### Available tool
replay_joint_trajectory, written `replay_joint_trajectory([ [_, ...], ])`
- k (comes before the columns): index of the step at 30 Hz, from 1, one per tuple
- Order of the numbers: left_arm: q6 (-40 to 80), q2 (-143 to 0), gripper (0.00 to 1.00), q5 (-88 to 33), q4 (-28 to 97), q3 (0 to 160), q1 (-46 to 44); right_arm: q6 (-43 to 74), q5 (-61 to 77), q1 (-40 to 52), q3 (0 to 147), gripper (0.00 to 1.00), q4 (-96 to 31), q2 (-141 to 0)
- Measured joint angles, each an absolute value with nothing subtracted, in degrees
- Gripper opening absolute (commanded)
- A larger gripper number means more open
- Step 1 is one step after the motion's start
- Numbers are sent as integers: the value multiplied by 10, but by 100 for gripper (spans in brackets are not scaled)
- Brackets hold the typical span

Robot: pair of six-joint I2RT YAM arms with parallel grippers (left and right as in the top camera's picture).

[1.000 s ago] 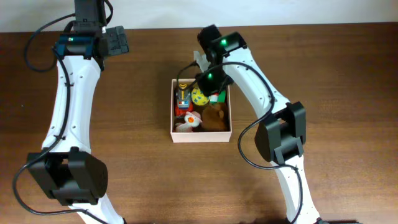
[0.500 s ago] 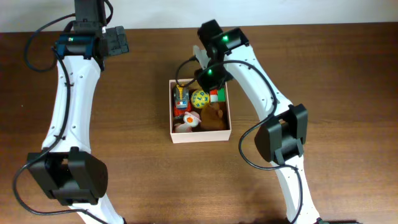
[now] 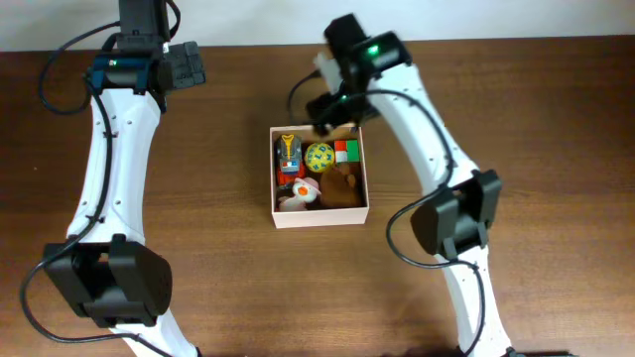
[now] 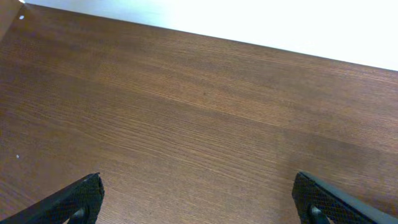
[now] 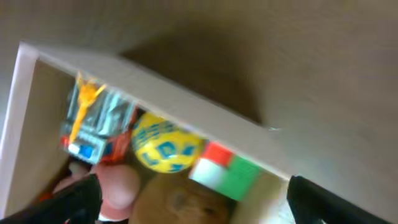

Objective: Pack container
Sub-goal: 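Raise the right gripper out of the box and move it right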

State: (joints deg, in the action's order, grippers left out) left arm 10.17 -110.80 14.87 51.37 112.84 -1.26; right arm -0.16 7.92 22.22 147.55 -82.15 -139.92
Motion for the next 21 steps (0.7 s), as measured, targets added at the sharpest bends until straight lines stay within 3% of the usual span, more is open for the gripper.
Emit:
replay_joint_trajectory([
  [11, 102, -1108, 99, 149, 514, 1128, -13, 5, 58, 71, 1588, 99, -841, -1399],
  [21, 102, -1108, 99, 149, 514, 1128, -13, 9, 58, 60, 1588, 99, -841, -1399],
])
